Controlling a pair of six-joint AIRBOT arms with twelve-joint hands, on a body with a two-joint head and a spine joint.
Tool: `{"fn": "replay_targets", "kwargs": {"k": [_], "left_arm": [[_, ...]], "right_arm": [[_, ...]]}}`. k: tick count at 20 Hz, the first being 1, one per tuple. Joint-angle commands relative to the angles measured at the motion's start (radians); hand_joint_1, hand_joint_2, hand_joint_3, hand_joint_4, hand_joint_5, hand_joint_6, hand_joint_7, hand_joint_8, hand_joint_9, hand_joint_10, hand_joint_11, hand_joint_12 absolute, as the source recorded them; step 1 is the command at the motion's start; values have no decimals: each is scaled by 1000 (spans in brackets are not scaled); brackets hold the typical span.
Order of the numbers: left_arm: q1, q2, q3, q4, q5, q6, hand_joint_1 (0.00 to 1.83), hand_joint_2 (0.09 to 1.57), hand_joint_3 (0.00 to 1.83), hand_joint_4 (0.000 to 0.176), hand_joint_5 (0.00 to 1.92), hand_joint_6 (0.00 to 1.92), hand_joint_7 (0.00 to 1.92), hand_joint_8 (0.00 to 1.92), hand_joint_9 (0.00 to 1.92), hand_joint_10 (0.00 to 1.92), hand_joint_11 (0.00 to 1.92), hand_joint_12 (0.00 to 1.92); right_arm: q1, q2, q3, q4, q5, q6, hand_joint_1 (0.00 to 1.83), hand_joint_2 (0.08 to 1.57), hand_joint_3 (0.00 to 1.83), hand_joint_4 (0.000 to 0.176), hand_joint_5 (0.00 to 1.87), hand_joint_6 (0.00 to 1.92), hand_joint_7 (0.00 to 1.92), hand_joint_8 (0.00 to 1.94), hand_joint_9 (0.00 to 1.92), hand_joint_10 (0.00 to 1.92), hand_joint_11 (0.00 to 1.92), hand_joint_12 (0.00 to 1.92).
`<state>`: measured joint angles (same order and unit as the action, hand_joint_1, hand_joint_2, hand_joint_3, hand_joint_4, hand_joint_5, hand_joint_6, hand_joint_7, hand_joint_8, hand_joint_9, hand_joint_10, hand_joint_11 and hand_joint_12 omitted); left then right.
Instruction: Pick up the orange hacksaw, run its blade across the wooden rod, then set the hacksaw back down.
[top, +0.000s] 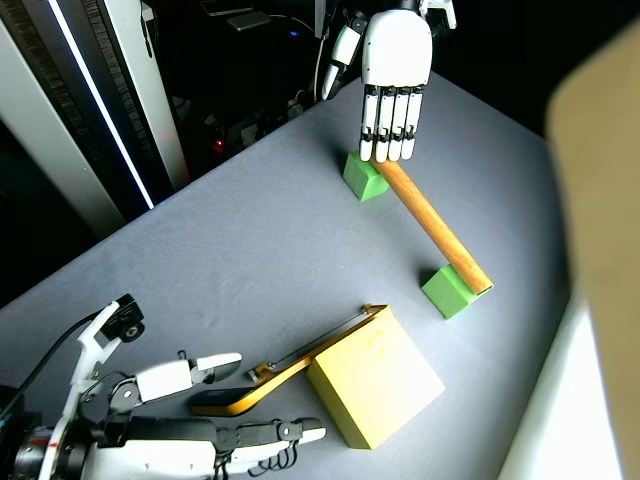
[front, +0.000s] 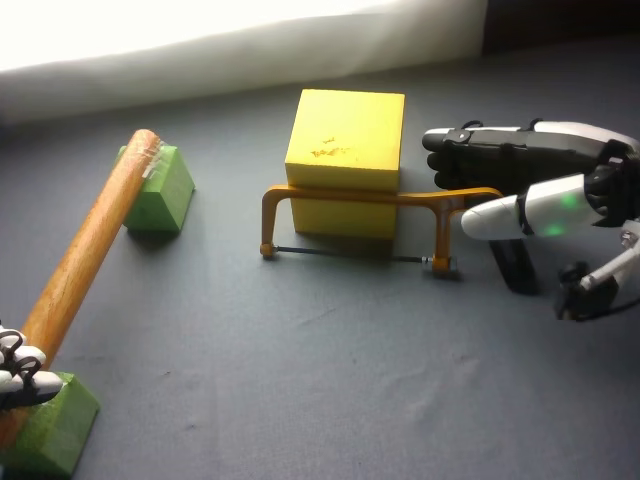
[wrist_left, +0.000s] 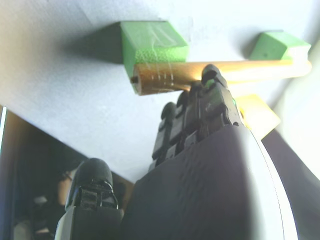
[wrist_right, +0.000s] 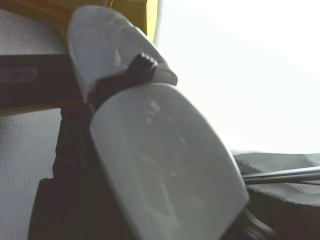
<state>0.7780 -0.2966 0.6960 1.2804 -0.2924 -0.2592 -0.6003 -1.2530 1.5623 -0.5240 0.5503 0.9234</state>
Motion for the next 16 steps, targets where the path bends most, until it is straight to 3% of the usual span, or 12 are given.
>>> {"fn": "replay_targets", "kwargs": {"k": [1,5,6,16], "left_arm": [[-5,1,7,-8,-3,1,0,1261,1,0,6,2,4,0,3,0,2,1],[-6,1,7,-8,-6,1,0,1261,1,0,0,0,0,0,0,0,0,0],[-6,1,7,-8,-6,1,0,1261,1,0,8,3,12,5,16,7,0,0],[-7,1,7,-8,-9,1,0,1268,2,0,0,0,4,1,6,2,0,0]], "right_arm": [[17,0,6,43,92,4,1357,1161,0,0,140,1,172,2,233,5,0,784],[28,-19,19,44,80,1,1361,1159,0,0,143,1,183,4,239,5,0,802],[31,-24,22,44,79,0,1324,1141,0,0,160,5,199,5,268,10,0,889],[59,-67,30,61,40,-30,1334,1168,6,0,156,1,171,2,239,2,0,770]]}}
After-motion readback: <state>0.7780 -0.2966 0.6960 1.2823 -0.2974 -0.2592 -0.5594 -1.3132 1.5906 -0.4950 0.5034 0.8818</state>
